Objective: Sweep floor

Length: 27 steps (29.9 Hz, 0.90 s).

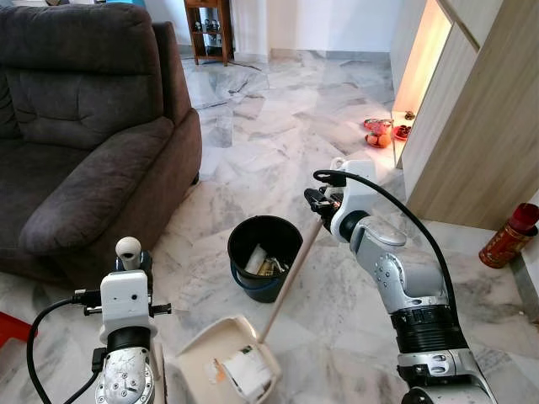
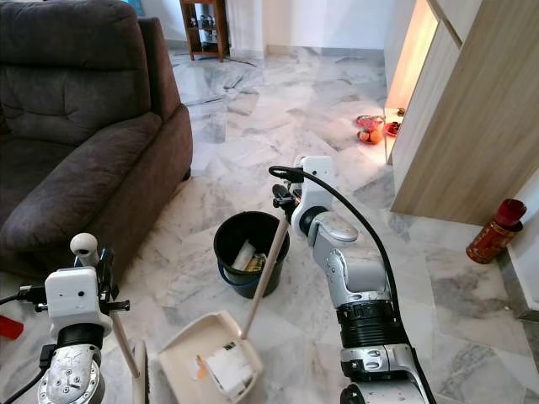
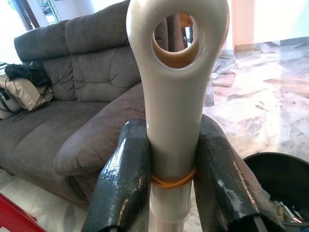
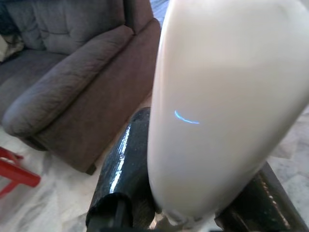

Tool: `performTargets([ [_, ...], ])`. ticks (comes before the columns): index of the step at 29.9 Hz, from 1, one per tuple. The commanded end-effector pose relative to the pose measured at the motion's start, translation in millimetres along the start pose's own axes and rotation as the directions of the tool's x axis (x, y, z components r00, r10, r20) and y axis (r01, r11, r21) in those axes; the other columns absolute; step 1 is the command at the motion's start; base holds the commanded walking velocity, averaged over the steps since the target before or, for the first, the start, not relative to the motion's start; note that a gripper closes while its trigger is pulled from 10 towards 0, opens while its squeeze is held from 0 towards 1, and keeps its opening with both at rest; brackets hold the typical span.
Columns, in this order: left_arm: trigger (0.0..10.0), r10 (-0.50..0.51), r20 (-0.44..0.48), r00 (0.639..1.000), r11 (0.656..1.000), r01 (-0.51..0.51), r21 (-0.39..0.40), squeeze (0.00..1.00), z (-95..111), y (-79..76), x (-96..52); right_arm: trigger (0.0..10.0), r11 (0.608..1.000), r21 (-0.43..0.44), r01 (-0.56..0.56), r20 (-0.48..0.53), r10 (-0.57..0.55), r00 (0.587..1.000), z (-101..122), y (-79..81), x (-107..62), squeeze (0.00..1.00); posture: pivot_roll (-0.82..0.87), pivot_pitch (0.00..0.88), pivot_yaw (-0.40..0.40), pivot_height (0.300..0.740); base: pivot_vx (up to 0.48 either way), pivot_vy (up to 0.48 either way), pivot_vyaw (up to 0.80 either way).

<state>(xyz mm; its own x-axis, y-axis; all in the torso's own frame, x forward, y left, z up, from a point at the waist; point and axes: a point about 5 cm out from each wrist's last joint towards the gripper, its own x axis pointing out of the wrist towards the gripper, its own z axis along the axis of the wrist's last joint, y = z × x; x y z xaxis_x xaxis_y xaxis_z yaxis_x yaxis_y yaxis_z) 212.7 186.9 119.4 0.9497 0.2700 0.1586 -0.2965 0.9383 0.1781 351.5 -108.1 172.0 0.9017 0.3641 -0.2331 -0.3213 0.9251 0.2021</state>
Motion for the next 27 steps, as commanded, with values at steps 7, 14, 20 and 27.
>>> performTargets([
  [7, 10.0, 0.008, 0.032, 0.999, 1.0, -0.009, 0.017, 0.0, 4.1, 3.8, 0.4, 10.0, 0.996, 0.07, -0.048, 0.113, 0.04, 0.993, 48.0, 9.0, -5.1, 0.0, -0.16, 0.072, 0.056, 0.74, 0.0, 0.0, 0.0],
  [14, 10.0, 0.007, 0.034, 0.999, 1.0, -0.007, 0.016, 0.0, 4.1, 3.3, 1.0, 10.0, 0.993, 0.114, -0.016, 0.235, -0.011, 0.972, 67.8, 9.5, -6.6, 0.0, -0.15, 0.071, 0.057, 0.74, 0.0, 0.0, 0.0],
  [20, 10.0, 0.01, 0.034, 0.999, 1.0, -0.011, 0.016, 0.0, 4.1, 3.4, 1.1, 10.0, 0.977, 0.211, 0.02, 0.322, -0.089, 0.942, 80.4, 7.0, -10.1, 0.0, -0.15, 0.072, 0.057, 0.74, 0.0, 0.0, 0.0],
  [27, 10.0, 0.018, 0.046, 0.999, 1.0, -0.019, 0.021, 0.0, 5.7, 4.7, 0.7, 10.0, 0.957, 0.283, 0.062, 0.365, -0.167, 0.916, 86.4, 2.0, -13.8, 0.0, -0.15, 0.074, 0.058, 0.74, 0.0, 0.0, 0.0],
])
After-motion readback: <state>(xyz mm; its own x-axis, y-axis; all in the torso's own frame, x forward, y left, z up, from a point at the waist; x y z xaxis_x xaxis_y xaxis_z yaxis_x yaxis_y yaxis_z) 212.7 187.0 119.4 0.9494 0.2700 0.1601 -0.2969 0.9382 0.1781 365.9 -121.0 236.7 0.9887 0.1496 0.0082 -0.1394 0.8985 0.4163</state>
